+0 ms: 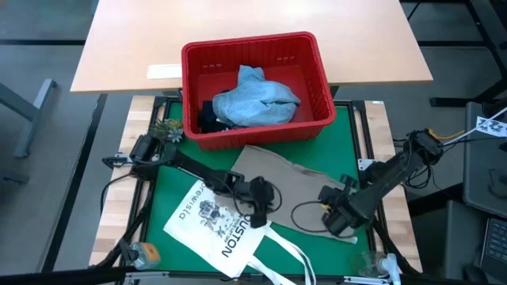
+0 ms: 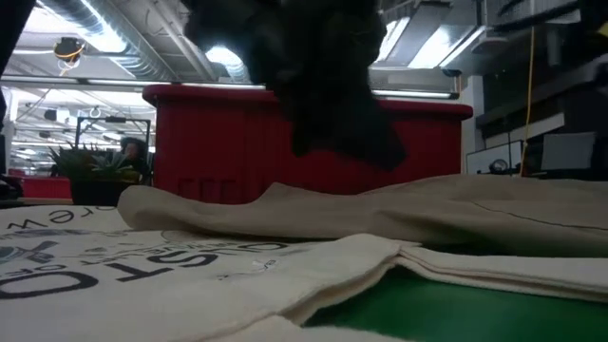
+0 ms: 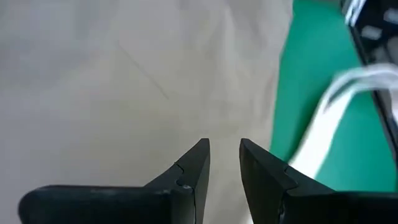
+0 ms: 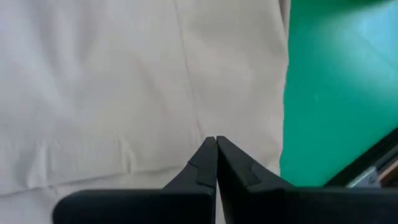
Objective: Fold Laundry from Bin
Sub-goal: Fold the beige shorts
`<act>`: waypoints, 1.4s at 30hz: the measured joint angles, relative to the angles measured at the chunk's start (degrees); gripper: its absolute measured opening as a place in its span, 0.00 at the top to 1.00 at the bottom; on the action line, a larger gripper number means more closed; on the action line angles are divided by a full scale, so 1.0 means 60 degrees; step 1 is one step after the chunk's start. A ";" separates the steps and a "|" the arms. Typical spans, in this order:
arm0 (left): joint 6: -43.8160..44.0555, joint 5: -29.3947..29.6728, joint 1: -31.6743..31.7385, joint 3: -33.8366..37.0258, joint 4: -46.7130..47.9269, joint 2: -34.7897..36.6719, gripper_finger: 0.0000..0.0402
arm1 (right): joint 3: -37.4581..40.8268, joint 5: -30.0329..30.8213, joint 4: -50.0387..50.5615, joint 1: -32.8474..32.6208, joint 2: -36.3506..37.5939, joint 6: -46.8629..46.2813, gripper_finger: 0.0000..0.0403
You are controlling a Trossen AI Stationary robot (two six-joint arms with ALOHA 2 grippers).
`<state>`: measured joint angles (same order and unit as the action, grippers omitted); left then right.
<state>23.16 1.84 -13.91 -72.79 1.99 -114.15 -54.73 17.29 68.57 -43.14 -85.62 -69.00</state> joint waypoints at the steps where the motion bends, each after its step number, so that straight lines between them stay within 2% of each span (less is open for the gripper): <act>1: 0.0064 0.0041 -0.0120 0.0000 0.0367 0.0000 0.79 | 0.0078 -0.0016 -0.0010 -0.0161 0.0000 -0.0312 0.99; 4: 0.0083 0.0293 -0.0417 0.0007 0.1310 -0.0004 0.79 | 0.0409 -0.0007 -0.0218 -0.0541 0.0000 -0.1214 0.99; 8: 0.0105 0.0782 -0.0700 0.0007 0.1852 -0.0099 0.79 | 0.1140 -0.0029 -0.0973 -0.0715 0.0000 -0.1685 0.99; 15: 0.0046 0.0927 -0.0933 -0.0001 0.2672 -0.0305 0.79 | 0.2518 0.0177 -0.2121 -0.0373 0.0000 -0.1748 0.99; 21: 0.0043 0.1787 -0.0892 -0.0022 0.3442 -0.0288 0.79 | 0.3002 0.0269 -0.2822 0.0221 0.0022 -0.1263 0.99; 28: 0.0060 0.1744 -0.0846 0.0025 0.3636 0.0040 0.79 | 0.1912 0.0112 -0.1801 0.0312 -0.0004 -0.0877 0.99; 37: 0.0123 0.1743 -0.0853 -0.0490 0.3570 0.0878 0.79 | -0.0642 0.0001 0.0144 0.0313 -0.0004 0.0603 0.99; 42: 0.0122 0.1735 -0.0877 -0.0991 0.3392 0.0856 0.79 | -0.1941 -0.0579 0.0179 0.0313 -0.0004 0.1563 0.99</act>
<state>23.90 12.25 -19.17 -78.74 22.35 -109.01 -66.38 13.81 69.64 -41.26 -85.65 -59.62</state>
